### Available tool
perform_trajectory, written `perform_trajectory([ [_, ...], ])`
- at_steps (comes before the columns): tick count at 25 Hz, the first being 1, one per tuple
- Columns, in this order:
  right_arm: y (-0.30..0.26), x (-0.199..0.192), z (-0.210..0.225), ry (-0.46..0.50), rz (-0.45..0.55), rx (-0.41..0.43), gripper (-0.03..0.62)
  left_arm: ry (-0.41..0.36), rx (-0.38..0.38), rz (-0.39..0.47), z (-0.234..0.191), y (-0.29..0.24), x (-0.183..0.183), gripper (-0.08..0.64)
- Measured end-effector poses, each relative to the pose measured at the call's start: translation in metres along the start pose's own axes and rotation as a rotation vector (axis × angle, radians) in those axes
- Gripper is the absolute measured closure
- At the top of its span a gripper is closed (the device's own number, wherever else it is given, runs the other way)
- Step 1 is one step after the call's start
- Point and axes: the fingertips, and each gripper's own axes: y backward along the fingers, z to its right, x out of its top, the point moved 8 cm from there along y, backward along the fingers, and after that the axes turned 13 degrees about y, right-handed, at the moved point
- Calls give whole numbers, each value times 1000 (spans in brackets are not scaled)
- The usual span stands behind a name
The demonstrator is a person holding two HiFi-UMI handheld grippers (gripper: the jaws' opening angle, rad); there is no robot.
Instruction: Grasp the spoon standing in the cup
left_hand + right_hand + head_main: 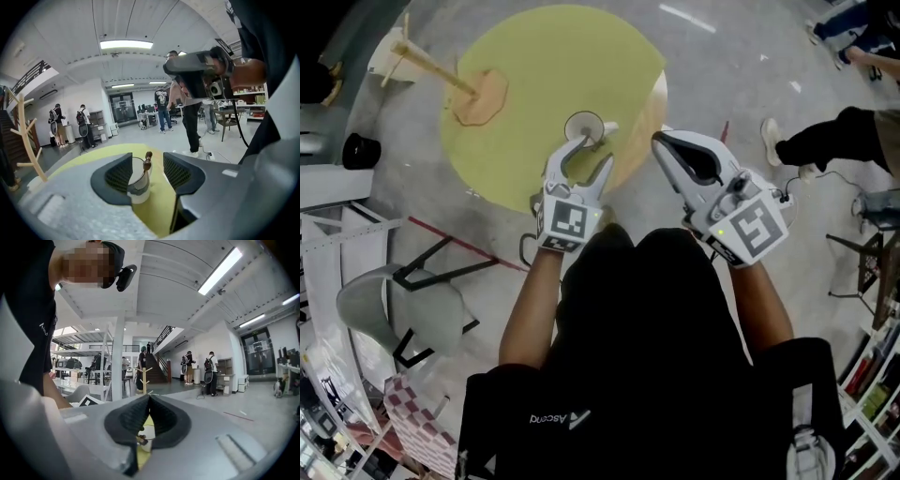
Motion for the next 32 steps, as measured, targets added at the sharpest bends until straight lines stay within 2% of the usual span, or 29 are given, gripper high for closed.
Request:
perform_trajectory([
  [6,1,-7,10,-11,-28,-25,589,-10,-9,-57,-2,-17,-12,373],
  [14,10,-16,29,-26,-51,-6,589,-21,51,-77,-3,-28,-11,500],
  [19,12,-18,43,-31,-47,26,589,-1,64,-71,-2,-26,-4,505],
  [27,-1,-20,60,-35,-3,93,589,91,111,62,-8,-2,32,505],
  [32,-9,-17,66,-22,36,138,589,211,160,194,-7,24,75,505],
])
